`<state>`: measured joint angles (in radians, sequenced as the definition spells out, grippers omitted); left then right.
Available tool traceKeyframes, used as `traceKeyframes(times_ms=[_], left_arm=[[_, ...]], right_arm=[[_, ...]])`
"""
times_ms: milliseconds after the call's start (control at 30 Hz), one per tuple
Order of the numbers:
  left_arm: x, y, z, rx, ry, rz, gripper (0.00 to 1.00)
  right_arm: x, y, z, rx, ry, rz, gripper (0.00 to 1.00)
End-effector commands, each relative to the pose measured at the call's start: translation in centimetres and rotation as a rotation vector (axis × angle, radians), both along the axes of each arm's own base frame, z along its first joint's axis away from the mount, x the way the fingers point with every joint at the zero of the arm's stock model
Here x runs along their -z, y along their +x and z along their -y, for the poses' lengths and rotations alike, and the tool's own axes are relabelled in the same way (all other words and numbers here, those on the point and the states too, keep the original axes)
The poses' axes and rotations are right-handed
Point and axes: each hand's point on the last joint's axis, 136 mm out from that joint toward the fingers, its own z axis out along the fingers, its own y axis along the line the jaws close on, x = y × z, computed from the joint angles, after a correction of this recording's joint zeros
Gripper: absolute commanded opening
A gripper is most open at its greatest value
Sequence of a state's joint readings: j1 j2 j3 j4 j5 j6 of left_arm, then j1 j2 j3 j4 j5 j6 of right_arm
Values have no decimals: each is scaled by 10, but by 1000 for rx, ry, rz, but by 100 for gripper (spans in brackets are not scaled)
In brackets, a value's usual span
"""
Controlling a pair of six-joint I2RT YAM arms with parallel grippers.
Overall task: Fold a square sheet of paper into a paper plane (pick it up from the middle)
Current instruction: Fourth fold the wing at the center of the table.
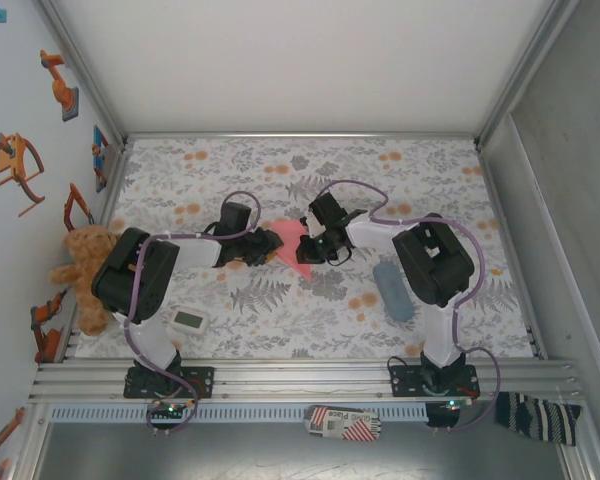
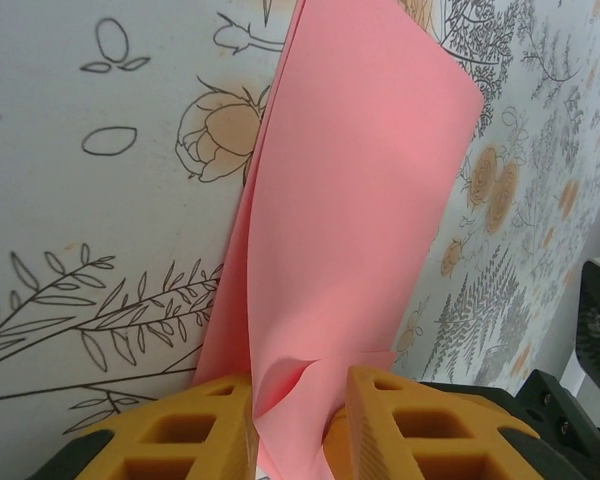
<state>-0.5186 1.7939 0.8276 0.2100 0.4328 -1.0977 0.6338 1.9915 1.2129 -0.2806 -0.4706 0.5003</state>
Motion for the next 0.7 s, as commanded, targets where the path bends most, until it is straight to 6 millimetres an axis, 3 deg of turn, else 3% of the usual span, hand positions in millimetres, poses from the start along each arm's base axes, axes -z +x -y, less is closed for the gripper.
traceKeyframes(times_ms=[0, 300, 467, 667], left_arm=[[-4, 3, 10, 43, -23, 14, 28], [1, 6, 14, 56, -37, 31, 26], [-1, 8, 13, 50, -35, 41, 20], [-5, 13, 8, 15, -27, 49, 12]], right_arm=[[15, -3, 11, 8, -49, -22, 7], [1, 0, 6, 1, -7, 5, 8], [-5, 3, 5, 4, 4, 22, 8], [-38, 19, 6, 15, 35, 156, 13]])
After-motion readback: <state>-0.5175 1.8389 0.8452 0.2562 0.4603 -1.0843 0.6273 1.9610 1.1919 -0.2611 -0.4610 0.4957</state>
